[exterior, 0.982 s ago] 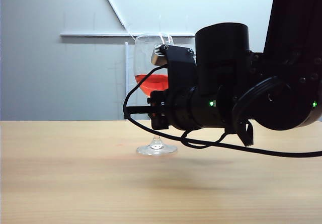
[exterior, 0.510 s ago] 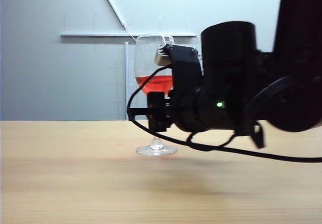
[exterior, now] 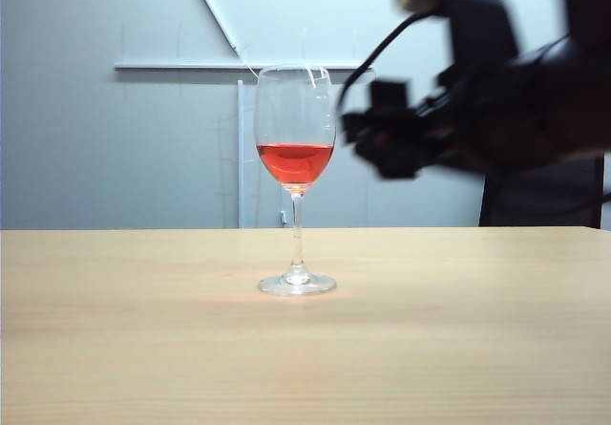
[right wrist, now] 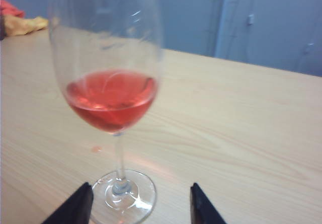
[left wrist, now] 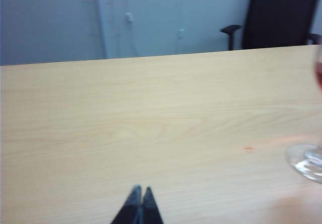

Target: Gently pick up the goblet, rotate it counterclockwise for two full turns (viewing from above), and then place it back on the table.

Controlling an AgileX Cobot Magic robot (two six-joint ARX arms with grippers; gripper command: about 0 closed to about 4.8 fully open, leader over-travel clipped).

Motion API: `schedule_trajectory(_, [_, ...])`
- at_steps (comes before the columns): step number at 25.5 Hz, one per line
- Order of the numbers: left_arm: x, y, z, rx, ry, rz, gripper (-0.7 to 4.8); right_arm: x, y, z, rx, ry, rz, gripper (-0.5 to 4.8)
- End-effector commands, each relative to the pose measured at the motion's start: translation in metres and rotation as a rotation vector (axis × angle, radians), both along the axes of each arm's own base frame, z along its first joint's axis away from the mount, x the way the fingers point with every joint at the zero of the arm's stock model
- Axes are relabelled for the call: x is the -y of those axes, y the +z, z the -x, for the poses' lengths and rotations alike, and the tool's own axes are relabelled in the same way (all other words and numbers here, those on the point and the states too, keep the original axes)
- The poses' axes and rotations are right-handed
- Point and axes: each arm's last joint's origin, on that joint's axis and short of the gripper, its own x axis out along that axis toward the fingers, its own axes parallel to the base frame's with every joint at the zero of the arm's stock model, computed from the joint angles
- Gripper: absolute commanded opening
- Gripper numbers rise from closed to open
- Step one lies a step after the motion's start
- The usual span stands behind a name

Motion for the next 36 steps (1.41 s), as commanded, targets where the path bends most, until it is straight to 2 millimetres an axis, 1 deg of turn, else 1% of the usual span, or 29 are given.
schedule_trajectory(1, [-0.009, 0.002, -0.001, 0.009, 0.084, 0.001, -0.05, 0.012, 0.016, 0.021, 0.029, 0.029, -0.026, 2.40])
schedule_trajectory(2, [-0.012, 0.002, -0.002, 0.009, 0.116, 0.001, -0.05, 0.016, 0.020, 0.026, 0.032, 0.033, -0.030, 2.06])
schedule_trajectory(4, [-0.016, 0.001, -0.002, 0.008, 0.163, 0.001, -0.05, 0.023, 0.031, 0.034, 0.025, 0.040, -0.022, 0.69])
schedule_trajectory(5, [-0.018, 0.002, -0.002, 0.009, 0.184, 0.001, -0.05, 0.028, 0.035, 0.038, 0.022, 0.043, -0.019, 0.13])
schedule_trajectory(6, [-0.020, 0.001, -0.002, 0.008, 0.206, 0.000, -0.05, 0.037, 0.043, 0.046, 0.020, 0.044, -0.017, -0.06])
schedule_trajectory(7, [-0.020, 0.002, -0.002, 0.009, 0.213, 0.000, -0.05, 0.043, 0.048, 0.051, 0.023, 0.041, -0.021, -0.06])
schedule_trajectory(9, [-0.020, 0.002, -0.002, 0.009, 0.200, 0.001, -0.05, 0.062, 0.061, 0.068, 0.054, 0.038, -0.055, -0.06])
schedule_trajectory(10, [-0.020, 0.002, -0.002, 0.009, 0.200, 0.001, -0.05, 0.067, 0.064, 0.072, 0.069, 0.035, -0.071, -0.06])
schedule_trajectory(13, [-0.020, 0.001, -0.002, 0.008, 0.206, 0.000, -0.05, 0.079, 0.070, 0.082, 0.103, 0.030, -0.107, -0.06])
schedule_trajectory(18, [-0.020, 0.001, -0.002, 0.008, 0.201, 0.001, -0.05, 0.097, 0.070, 0.098, 0.117, 0.000, -0.127, -0.05])
schedule_trajectory(24, [-0.020, 0.002, -0.002, 0.009, 0.201, 0.001, -0.05, 0.107, 0.070, 0.106, 0.141, 0.000, -0.154, -0.05])
schedule_trajectory(27, [-0.020, 0.002, -0.002, 0.009, 0.201, 0.001, -0.05, 0.107, 0.070, 0.106, 0.139, -0.001, -0.152, -0.05])
schedule_trajectory(32, [-0.020, 0.001, -0.002, 0.008, 0.202, 0.001, -0.05, 0.106, 0.066, 0.106, 0.114, -0.001, -0.119, -0.05])
schedule_trajectory(36, [-0.020, 0.002, -0.002, 0.009, 0.201, 0.001, -0.05, 0.107, 0.067, 0.105, 0.154, -0.036, -0.043, -0.06])
